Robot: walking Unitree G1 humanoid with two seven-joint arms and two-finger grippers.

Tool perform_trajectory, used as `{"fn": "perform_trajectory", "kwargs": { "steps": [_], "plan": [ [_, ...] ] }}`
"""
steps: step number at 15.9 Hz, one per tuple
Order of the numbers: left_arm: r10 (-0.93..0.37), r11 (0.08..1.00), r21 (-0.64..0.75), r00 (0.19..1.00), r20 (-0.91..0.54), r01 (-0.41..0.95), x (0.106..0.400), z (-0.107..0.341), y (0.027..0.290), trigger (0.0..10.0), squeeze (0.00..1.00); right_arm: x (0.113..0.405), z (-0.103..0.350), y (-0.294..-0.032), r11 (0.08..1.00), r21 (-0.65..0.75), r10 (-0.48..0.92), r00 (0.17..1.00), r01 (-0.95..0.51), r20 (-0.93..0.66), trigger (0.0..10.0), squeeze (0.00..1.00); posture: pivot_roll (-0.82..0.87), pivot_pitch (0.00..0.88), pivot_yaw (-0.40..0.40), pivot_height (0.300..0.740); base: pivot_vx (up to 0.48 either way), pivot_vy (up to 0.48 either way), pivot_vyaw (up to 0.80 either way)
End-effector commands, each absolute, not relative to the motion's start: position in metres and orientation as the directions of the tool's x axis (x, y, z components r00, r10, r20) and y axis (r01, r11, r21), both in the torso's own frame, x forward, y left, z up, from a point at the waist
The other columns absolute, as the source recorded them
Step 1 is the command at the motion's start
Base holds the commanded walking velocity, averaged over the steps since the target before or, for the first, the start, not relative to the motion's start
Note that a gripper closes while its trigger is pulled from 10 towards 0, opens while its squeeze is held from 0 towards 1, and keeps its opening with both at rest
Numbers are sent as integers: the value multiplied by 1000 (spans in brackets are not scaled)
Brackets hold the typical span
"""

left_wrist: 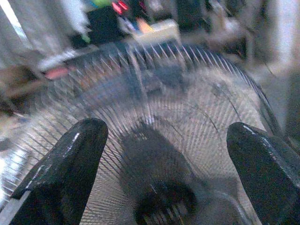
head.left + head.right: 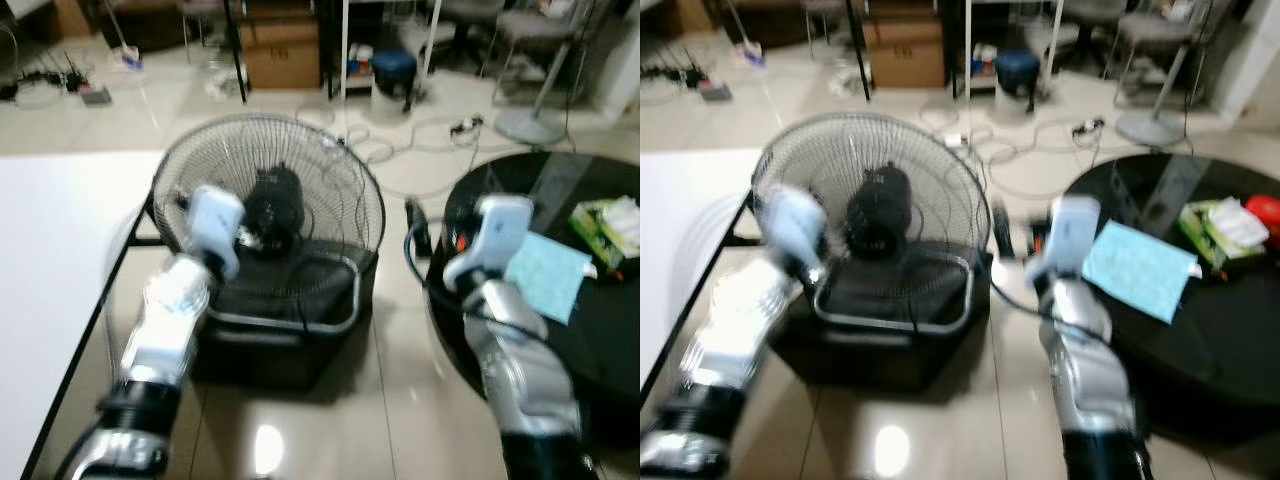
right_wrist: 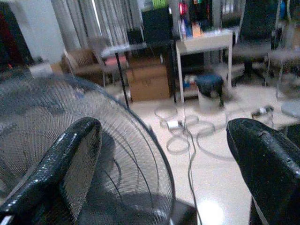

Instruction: Setting the table

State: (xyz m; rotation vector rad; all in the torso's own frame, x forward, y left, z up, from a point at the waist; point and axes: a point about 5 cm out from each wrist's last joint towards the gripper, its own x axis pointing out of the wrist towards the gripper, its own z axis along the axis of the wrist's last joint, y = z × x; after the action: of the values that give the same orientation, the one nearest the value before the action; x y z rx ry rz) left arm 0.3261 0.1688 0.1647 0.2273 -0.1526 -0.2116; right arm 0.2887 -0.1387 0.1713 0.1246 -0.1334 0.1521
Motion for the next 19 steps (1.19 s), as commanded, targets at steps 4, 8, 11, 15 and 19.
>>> {"fn": "perform_trajectory", "kwargs": {
  "steps": [4, 8, 11, 15, 19],
  "plan": [
    [-176, 979, 122, 975, 132, 161, 297, 190, 167, 10000, 1000, 273, 189, -128, 972, 115, 192, 976, -204, 107, 10000, 1000, -80, 0, 59, 740, 0, 0, 0],
    [-95, 995, 17, 993, 66, 94, 296, 179, 174, 10000, 0, 273, 164, -108, 949, -49, 309, 950, -311, -54, 10000, 0, -40, 0, 27, 740, 0, 0, 0],
    [-68, 975, 214, 997, 38, 59, 295, 183, 173, 10000, 0, 278, 162, -122, 973, 35, 231, 972, -230, -34, 10000, 0, 16, 0, 19, 740, 0, 0, 267],
    [58, 954, 285, 992, 114, -89, 315, 192, 171, 10000, 0, 289, 172, -122, 982, 79, 171, 984, -174, 44, 10000, 0, -6, 0, 55, 740, 0, 0, 800],
    [15, 988, 153, 999, -49, -7, 321, 177, 166, 10000, 0, 287, 159, -121, 962, 142, 241, 970, -235, -25, 10000, 0, -7, 0, 67, 740, 0, 0, 800]
  ]
}}
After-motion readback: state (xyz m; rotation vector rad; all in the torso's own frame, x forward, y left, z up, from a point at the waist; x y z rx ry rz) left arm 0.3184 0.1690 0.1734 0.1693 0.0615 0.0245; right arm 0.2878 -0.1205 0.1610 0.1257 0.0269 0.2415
